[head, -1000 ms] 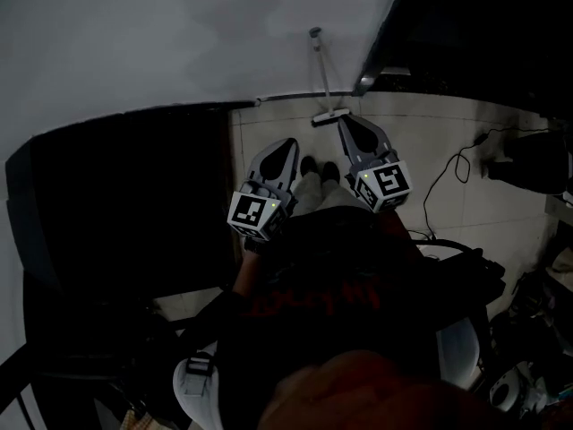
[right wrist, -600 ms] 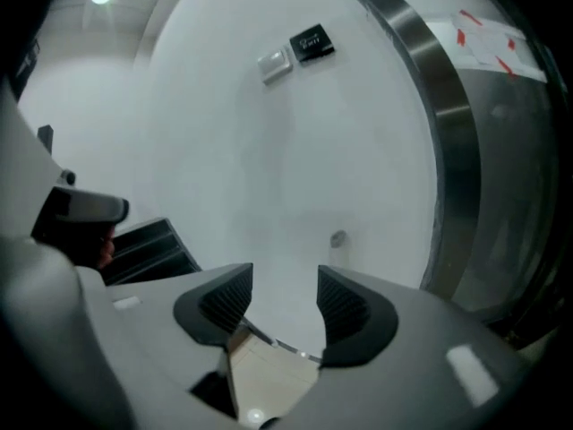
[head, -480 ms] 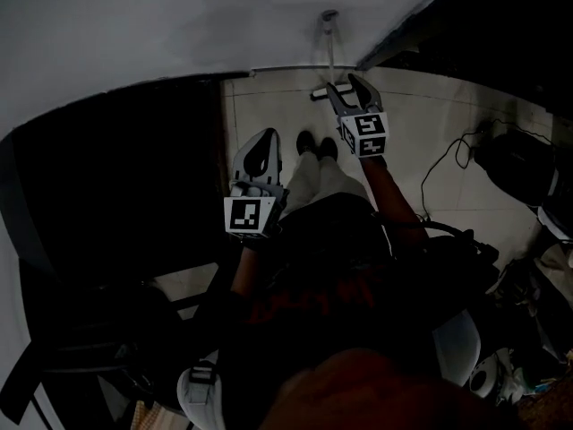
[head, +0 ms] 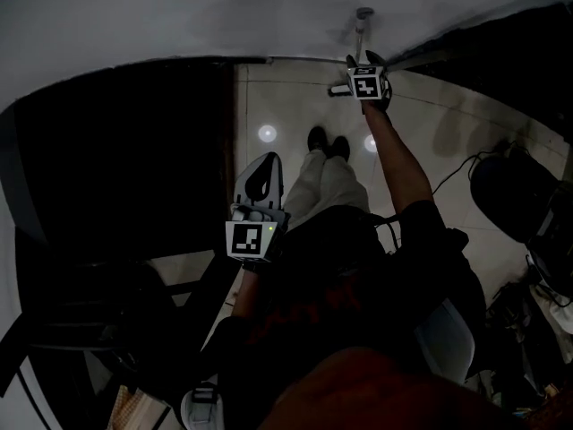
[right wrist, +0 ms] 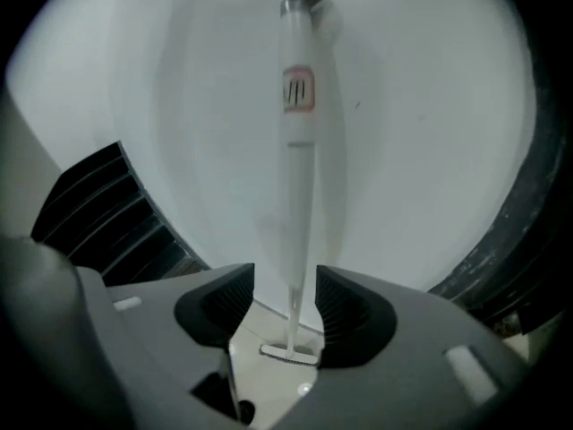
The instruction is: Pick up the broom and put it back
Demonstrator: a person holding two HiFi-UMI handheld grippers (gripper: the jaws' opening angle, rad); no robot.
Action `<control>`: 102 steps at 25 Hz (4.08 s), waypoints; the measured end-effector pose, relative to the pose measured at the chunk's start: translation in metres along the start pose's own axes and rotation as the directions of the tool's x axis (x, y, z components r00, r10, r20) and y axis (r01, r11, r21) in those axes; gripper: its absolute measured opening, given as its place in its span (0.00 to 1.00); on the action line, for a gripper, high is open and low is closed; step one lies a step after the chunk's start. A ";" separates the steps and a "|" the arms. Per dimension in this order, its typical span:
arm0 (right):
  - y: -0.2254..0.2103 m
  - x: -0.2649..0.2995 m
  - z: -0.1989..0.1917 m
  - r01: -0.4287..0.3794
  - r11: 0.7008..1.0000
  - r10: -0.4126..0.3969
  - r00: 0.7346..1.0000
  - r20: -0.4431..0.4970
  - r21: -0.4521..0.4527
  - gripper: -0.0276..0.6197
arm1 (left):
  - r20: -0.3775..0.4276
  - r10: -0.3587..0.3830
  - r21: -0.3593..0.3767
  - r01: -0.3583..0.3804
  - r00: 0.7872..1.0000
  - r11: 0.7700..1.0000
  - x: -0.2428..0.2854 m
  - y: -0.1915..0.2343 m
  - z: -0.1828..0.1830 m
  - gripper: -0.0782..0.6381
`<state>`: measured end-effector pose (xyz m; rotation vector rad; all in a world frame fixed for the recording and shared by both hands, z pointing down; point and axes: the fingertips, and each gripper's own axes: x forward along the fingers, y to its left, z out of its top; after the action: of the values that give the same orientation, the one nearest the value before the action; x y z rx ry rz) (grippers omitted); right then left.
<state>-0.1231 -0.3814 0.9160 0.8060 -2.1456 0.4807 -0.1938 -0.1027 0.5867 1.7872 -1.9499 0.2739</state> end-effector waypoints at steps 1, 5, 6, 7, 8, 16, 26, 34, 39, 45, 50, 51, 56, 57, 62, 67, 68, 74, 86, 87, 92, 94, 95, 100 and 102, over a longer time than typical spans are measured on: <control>-0.003 0.012 -0.005 0.012 1.000 -0.012 1.000 -0.018 -0.010 0.36 | -0.003 0.009 0.001 -0.009 1.000 1.000 -0.002 0.002 -0.004 0.12; -0.012 0.037 -0.005 0.037 0.999 -0.037 0.999 -0.009 0.010 0.35 | -0.022 0.049 0.038 -0.048 0.999 0.998 -0.014 0.010 -0.016 0.12; -0.015 0.039 -0.003 0.047 0.999 -0.047 0.999 0.000 0.007 0.34 | -0.031 0.057 0.049 -0.056 0.998 0.997 -0.018 0.012 -0.019 0.12; -0.018 0.041 0.000 0.061 0.998 -0.061 0.998 0.012 -0.003 0.28 | -0.039 0.065 0.053 -0.063 0.997 0.997 -0.021 0.016 -0.022 0.12; -0.019 0.042 0.002 0.074 0.997 -0.074 0.997 0.026 -0.013 0.18 | -0.042 0.074 0.052 -0.072 0.996 0.996 -0.024 0.020 -0.025 0.12; 0.033 -0.031 -0.037 0.095 0.994 -0.094 0.995 0.013 -0.062 0.17 | 0.050 0.037 0.076 -0.041 0.998 0.996 -0.035 0.028 0.020 0.12; 0.078 -0.219 0.007 0.046 0.998 -0.036 0.979 0.199 -0.046 0.17 | 0.186 -0.166 0.126 0.144 0.968 0.982 -0.029 -0.007 0.093 0.12; 0.097 -0.388 0.112 -0.002 0.999 0.020 0.853 0.522 -0.035 0.18 | 0.250 -0.230 0.121 0.205 0.941 0.971 -0.024 -0.019 0.127 0.12; 0.114 -0.476 0.159 -0.053 0.997 0.071 0.750 0.658 -0.047 0.18 | 0.219 -0.265 0.059 0.258 0.939 0.964 -0.013 -0.031 0.135 0.12; 0.108 -0.544 0.183 -0.073 0.996 0.091 0.666 0.740 -0.057 0.18 | 0.243 -0.329 0.097 0.315 0.912 0.944 -0.012 -0.065 0.168 0.12; 0.103 -0.567 0.195 -0.068 0.997 0.077 0.629 0.774 -0.044 0.18 | 0.245 -0.377 0.112 0.361 0.893 0.926 -0.011 -0.076 0.183 0.12; 0.102 -0.569 0.196 -0.062 0.997 0.073 0.625 0.777 -0.044 0.18 | 0.246 -0.381 0.110 0.365 0.891 0.924 -0.010 -0.077 0.185 0.12; 0.101 -0.573 0.197 -0.042 0.998 0.066 0.624 0.779 -0.050 0.18 | 0.272 -0.379 0.059 0.378 0.885 0.924 -0.010 -0.075 0.189 0.12; 0.100 -0.574 0.196 -0.042 0.998 0.062 0.626 0.777 -0.046 0.18 | 0.268 -0.373 0.056 0.373 0.888 0.926 -0.009 -0.075 0.188 0.12; 0.092 -0.572 0.194 -0.032 0.999 0.038 0.646 0.763 -0.023 0.18 | 0.266 -0.345 0.059 0.342 0.900 0.938 -0.008 -0.072 0.187 0.12; 0.084 -0.542 0.178 -0.023 1.000 0.025 0.708 0.705 -0.012 0.18 | 0.272 -0.323 0.032 0.327 0.906 0.945 -0.012 -0.071 0.181 0.12; 0.083 -0.529 0.172 -0.023 1.000 0.020 0.732 0.681 -0.005 0.18 | 0.270 -0.320 0.034 0.323 0.908 0.946 -0.014 -0.071 0.180 0.12; 0.094 -0.438 0.107 -0.051 0.998 0.068 0.880 0.471 -0.048 0.18 | 0.242 -0.499 0.225 0.452 0.832 0.863 -0.053 -0.111 0.173 0.12; 0.075 -0.213 -0.005 -0.084 0.996 0.078 0.989 0.128 0.042 0.18 | 0.030 -0.465 0.067 0.463 0.885 0.884 -0.055 -0.122 0.115 0.12; 0.069 -0.191 -0.017 -0.077 0.995 0.072 0.992 0.100 0.055 0.18 | -0.011 -0.481 0.064 0.481 0.877 0.875 -0.053 -0.125 0.099 0.12; 0.048 -0.078 -0.060 -0.033 0.998 0.035 0.999 -0.034 0.052 0.18 | -0.132 -0.488 -0.017 0.490 0.863 0.872 -0.050 -0.129 0.035 0.12; 0.050 -0.046 -0.066 -0.038 0.999 0.040 0.996 -0.075 0.031 0.18 | -0.148 -0.460 -0.049 0.458 0.876 0.888 -0.051 -0.122 0.020 0.12; 0.049 -0.034 -0.063 -0.041 0.999 0.042 0.996 -0.077 0.013 0.18 | -0.170 -0.457 -0.056 0.454 0.873 0.889 -0.052 -0.121 0.013 0.12; 0.037 0.013 0.001 -0.061 0.998 0.060 0.998 -0.027 -0.031 0.18 | -0.197 -0.443 -0.114 0.429 0.874 0.896 -0.041 -0.110 -0.018 0.11; 0.030 0.031 0.009 -0.079 0.997 0.079 0.996 -0.039 -0.007 0.18 | -0.177 -0.409 -0.168 0.382 0.895 0.909 -0.036 -0.106 -0.025 0.11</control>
<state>-0.1639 -0.3766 0.9324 0.7033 -2.1488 0.5230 -0.0841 -0.0727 0.5737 1.9331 -1.3866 0.1821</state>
